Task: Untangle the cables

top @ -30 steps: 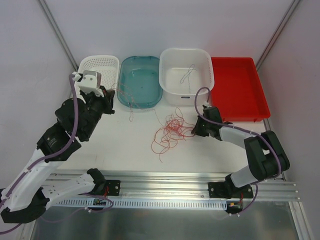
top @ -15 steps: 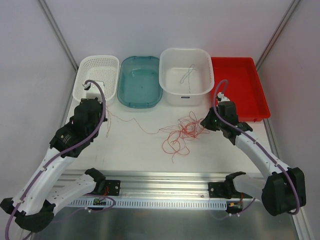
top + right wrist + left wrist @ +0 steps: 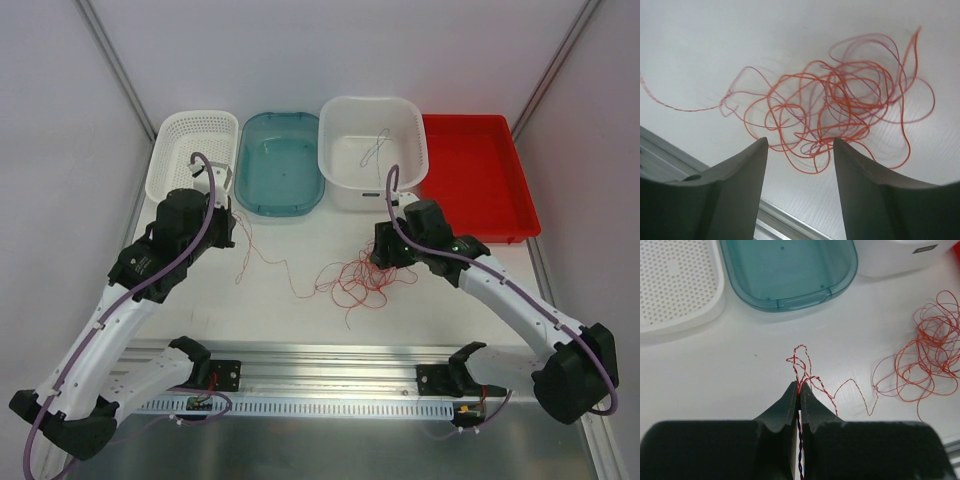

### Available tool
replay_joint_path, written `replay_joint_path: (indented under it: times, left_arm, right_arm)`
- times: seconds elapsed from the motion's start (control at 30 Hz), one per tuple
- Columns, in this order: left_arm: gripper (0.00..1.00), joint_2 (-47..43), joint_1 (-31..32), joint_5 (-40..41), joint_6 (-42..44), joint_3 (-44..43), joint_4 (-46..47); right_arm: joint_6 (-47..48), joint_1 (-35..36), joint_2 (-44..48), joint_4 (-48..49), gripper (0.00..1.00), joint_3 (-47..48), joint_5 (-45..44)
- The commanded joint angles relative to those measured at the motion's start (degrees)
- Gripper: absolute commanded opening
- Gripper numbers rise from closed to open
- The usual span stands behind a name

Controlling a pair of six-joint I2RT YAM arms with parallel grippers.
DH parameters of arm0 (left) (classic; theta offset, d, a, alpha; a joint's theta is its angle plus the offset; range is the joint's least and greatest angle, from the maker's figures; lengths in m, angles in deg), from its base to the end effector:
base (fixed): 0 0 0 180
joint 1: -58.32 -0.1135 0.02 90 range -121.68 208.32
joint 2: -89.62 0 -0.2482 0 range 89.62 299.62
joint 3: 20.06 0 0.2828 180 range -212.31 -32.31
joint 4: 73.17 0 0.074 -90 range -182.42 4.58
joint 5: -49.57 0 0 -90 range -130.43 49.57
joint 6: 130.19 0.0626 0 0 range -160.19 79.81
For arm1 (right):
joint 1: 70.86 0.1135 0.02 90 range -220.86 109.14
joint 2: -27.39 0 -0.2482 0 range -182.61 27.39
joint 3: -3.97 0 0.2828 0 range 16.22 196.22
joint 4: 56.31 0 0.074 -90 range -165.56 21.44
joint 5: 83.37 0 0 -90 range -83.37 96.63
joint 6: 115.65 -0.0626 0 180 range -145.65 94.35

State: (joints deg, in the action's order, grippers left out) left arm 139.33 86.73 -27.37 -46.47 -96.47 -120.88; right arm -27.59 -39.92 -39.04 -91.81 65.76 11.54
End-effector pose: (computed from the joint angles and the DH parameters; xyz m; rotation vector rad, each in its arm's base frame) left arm 0.2162 -0.1009 0.3815 0.2210 1.9193 -0.1841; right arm 0.2605 0.1624 0.2302 -0.6201 2.2148 0.3971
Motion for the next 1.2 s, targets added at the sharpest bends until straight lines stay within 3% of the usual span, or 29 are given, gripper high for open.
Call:
replay_joint_path:
  times: [0.0,0.4,0.7,0.93,1.07,1.17]
  left_arm:
    - [0.0,0.3,-0.3,-8.4,-2.1,-0.6,1.5]
    - [0.0,-0.8,-0.3,-8.4,-2.5,0.7,2.4]
    - [0.0,-1.4,-0.3,-7.4,-2.9,1.8,2.4]
    - [0.0,-2.7,-0.3,-2.1,-2.0,3.0,2.3]
    - [0.0,-2.9,-0.3,3.3,-1.7,4.6,2.2]
    - [0.0,-2.2,-0.5,11.0,-2.9,6.0,1.9]
  right_arm:
    - [8.7,5.2,0.3,-1.0,0.59,5.9,-3.0]
    - [15.7,13.2,-14.6,1.9,0.57,11.5,11.4]
    - [16.7,16.2,-28.0,5.7,0.5,13.2,12.1]
    - [16.4,16.1,-32.0,7.4,0.27,12.1,10.7]
    - [15.4,15.5,-28.8,7.8,0.01,10.8,10.2]
    - [13.5,12.0,-24.0,7.5,0.01,9.7,11.9]
